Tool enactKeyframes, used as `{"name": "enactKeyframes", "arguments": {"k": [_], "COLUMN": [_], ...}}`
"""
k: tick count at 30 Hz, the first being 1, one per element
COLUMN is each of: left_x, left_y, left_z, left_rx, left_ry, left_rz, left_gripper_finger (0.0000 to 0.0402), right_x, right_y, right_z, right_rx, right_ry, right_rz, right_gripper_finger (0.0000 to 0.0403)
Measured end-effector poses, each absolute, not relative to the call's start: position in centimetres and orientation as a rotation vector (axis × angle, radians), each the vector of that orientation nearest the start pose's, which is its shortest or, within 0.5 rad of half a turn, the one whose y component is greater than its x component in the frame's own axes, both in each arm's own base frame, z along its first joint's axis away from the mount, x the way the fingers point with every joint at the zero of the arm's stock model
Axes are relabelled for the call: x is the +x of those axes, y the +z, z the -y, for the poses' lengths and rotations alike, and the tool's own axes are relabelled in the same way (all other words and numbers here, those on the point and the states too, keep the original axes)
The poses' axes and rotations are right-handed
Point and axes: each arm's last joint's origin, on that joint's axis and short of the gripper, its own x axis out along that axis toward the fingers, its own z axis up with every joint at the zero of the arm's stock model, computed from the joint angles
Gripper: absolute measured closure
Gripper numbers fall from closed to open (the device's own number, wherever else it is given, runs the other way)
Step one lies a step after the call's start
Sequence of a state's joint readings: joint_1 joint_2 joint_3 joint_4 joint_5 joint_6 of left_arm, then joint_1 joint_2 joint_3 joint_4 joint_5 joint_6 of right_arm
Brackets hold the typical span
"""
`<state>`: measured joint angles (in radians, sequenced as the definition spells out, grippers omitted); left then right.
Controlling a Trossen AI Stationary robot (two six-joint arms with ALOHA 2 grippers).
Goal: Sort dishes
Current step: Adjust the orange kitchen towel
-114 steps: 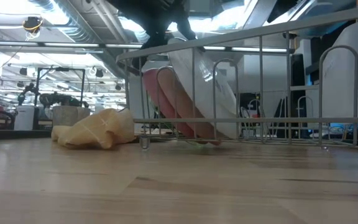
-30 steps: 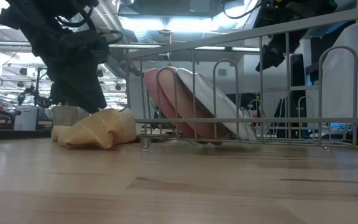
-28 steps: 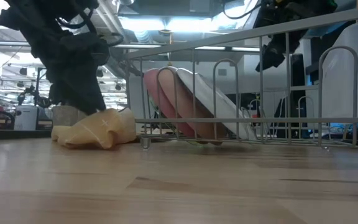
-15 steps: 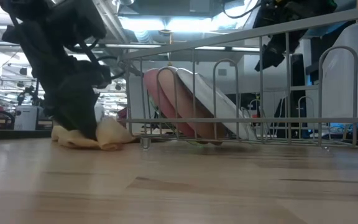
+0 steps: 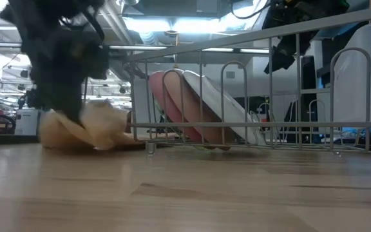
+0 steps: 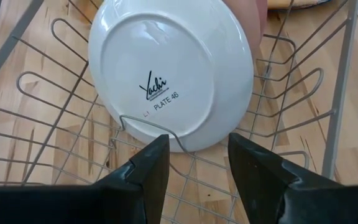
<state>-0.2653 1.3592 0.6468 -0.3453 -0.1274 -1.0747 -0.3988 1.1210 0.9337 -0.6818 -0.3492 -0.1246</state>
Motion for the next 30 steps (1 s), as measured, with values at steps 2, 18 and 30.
{"name": "enactKeyframes", "arguments": {"k": [2, 18, 30], "left_x": [22.5, 17.8, 18.7], "left_y": [17.4, 22.6, 21.4], "left_z": [6.5, 11.7, 10.9], "left_rx": [-0.816, -1.063, -0.848], "left_ry": [0.392, 0.296, 0.525], "left_rz": [-1.022, -1.256, -1.003], "left_gripper_finger": [0.0396, 0.0396, 0.0306], "right_x": [20.5, 20.5, 20.5], "right_y": [28.2, 28.2, 28.2], "right_z": [7.6, 7.6, 7.6], "right_rx": [0.198, 0.195, 0.196], "right_ry": [0.005, 0.006, 0.006], "right_rz": [-0.809, -0.808, -0.808], "right_gripper_finger": [0.0233, 0.0233, 0.0233]}}
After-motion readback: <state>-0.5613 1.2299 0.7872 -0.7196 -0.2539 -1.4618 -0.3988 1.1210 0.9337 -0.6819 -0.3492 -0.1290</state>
